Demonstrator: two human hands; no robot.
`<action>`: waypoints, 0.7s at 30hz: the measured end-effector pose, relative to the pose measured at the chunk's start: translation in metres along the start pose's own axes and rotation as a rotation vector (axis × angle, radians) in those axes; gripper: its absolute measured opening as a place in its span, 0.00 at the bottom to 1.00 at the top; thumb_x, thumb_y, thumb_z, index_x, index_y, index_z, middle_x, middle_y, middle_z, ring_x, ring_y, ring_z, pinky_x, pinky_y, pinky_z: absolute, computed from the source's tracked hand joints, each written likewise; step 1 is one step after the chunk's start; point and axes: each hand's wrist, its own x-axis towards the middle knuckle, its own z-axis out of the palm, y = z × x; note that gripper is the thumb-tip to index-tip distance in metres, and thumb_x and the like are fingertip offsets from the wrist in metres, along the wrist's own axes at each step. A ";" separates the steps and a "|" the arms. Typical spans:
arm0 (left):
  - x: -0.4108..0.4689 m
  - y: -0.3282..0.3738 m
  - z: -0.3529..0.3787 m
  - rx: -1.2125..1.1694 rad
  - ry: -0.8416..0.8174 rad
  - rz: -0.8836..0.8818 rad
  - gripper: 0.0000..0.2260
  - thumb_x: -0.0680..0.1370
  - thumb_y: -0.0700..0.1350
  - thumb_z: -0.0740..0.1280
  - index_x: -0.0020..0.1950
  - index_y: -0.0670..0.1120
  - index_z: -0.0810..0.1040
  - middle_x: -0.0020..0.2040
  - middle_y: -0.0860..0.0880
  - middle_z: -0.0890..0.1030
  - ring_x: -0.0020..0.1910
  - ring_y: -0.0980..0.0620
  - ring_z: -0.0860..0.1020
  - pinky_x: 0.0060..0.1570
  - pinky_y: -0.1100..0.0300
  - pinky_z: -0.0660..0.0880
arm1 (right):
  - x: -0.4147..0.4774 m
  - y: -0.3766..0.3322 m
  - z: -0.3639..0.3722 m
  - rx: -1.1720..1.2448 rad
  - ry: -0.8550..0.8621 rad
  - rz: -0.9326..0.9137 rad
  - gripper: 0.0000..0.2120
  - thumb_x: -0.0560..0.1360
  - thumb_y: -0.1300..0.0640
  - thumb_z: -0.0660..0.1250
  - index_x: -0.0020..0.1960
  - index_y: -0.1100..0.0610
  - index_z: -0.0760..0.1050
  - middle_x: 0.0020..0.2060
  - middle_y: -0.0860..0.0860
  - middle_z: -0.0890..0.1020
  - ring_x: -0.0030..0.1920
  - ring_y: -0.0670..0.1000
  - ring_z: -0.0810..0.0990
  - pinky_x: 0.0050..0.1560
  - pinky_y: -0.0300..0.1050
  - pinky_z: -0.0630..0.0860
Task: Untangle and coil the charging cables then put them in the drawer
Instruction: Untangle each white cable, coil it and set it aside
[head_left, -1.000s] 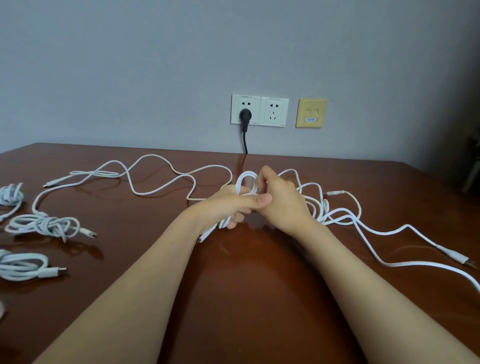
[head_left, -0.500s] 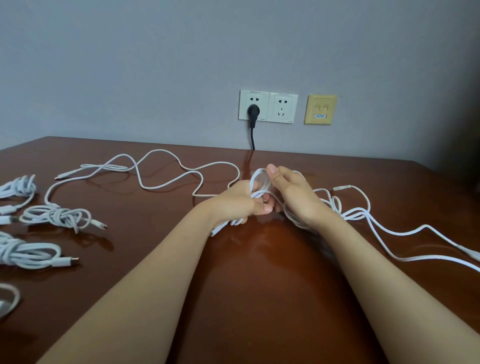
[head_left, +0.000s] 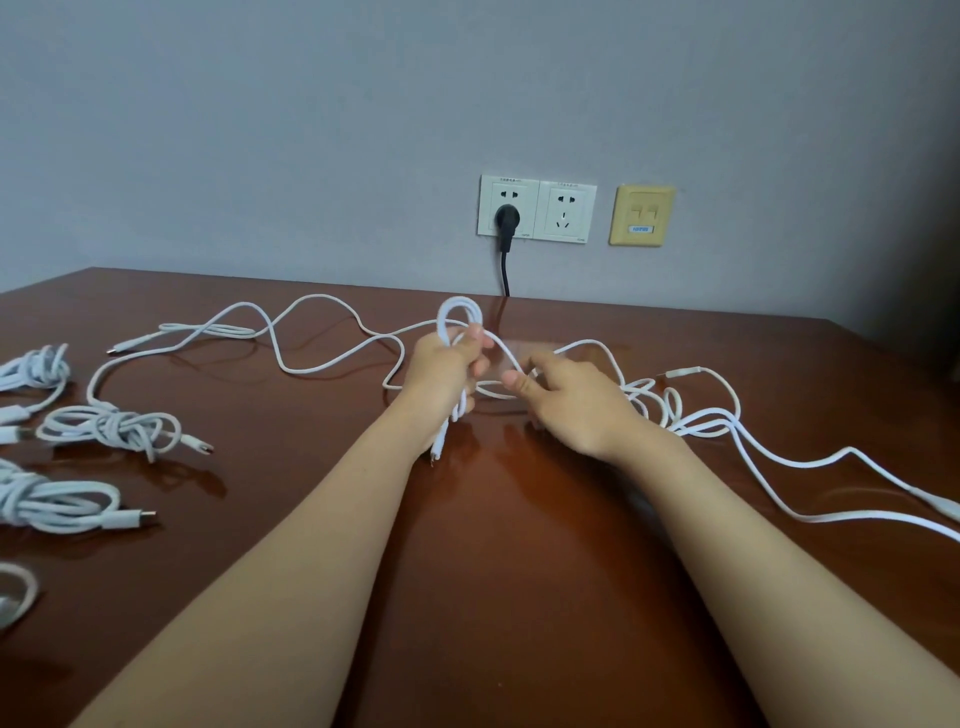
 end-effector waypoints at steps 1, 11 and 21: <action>0.001 0.001 -0.002 -0.055 0.023 -0.003 0.14 0.82 0.45 0.57 0.38 0.44 0.72 0.24 0.51 0.66 0.16 0.58 0.60 0.19 0.71 0.57 | -0.001 -0.002 0.000 -0.059 -0.002 0.007 0.16 0.80 0.44 0.53 0.48 0.55 0.70 0.36 0.49 0.76 0.48 0.57 0.76 0.45 0.48 0.69; 0.002 -0.001 -0.003 -0.027 0.040 0.000 0.13 0.81 0.50 0.60 0.40 0.46 0.75 0.22 0.53 0.67 0.16 0.57 0.60 0.19 0.70 0.58 | -0.004 -0.008 0.001 -0.239 0.114 0.011 0.12 0.81 0.51 0.52 0.44 0.55 0.68 0.46 0.58 0.79 0.51 0.62 0.74 0.41 0.48 0.65; -0.005 -0.004 0.011 0.269 -0.093 0.182 0.10 0.80 0.44 0.62 0.46 0.39 0.78 0.23 0.54 0.68 0.17 0.59 0.63 0.18 0.69 0.59 | -0.003 -0.008 0.008 -0.115 0.188 0.016 0.14 0.81 0.52 0.52 0.58 0.53 0.75 0.49 0.59 0.80 0.52 0.62 0.75 0.44 0.49 0.68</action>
